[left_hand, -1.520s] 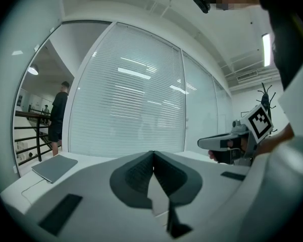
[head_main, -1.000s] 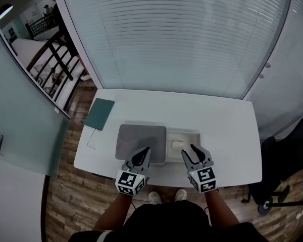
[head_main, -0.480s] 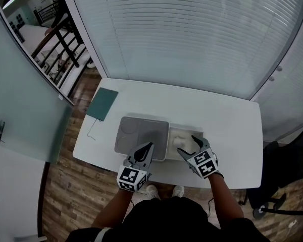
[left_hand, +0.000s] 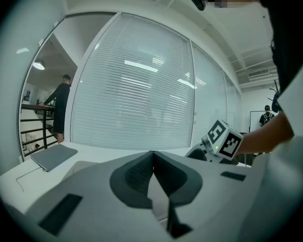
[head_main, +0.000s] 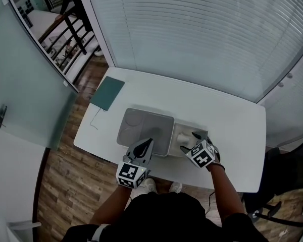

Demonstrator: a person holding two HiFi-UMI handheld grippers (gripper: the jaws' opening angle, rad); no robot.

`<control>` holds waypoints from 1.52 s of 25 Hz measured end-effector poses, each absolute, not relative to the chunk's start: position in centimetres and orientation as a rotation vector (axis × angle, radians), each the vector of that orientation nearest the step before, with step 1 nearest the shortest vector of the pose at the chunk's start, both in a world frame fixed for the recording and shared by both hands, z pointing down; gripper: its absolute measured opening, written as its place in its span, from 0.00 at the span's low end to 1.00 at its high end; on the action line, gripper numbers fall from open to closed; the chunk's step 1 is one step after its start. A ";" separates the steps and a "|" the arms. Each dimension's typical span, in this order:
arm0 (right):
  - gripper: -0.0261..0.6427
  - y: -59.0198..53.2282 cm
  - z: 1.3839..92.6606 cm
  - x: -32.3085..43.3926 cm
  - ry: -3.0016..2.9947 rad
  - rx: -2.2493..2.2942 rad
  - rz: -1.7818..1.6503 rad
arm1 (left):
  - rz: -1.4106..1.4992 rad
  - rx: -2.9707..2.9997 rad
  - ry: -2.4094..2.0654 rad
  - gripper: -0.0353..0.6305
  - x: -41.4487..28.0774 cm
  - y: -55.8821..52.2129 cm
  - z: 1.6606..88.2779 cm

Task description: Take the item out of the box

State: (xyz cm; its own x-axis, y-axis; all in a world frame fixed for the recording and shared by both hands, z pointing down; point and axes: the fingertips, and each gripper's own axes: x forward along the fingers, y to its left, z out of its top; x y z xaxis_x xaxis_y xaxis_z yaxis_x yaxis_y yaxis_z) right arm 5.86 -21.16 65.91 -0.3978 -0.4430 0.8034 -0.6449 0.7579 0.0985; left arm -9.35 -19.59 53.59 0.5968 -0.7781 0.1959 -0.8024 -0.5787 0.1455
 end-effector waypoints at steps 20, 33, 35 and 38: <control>0.48 -21.7 70.9 4.0 -1.878 0.437 0.123 | 0.145 2.509 -1.383 0.07 -12.2 -18.3 54.7; 0.34 -21.9 70.9 3.7 -1.882 0.446 0.153 | 0.116 2.513 -1.378 0.07 -12.0 -18.2 54.0; 0.30 -21.8 71.1 3.6 -1.879 0.458 0.145 | 0.125 2.526 -1.381 0.07 -12.1 -18.2 53.7; 0.29 -21.7 71.2 3.6 -1.868 0.464 0.147 | 0.130 2.532 -1.377 0.07 -12.1 -18.1 53.7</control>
State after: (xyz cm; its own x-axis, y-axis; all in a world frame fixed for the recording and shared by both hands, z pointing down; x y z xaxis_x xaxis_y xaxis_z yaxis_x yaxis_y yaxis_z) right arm 3.65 -21.69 71.21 -0.2741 -0.2432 0.9304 -0.3856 0.9141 0.1253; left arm -12.08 -18.09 53.74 0.5481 -0.8124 0.1989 -0.8353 -0.5194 0.1804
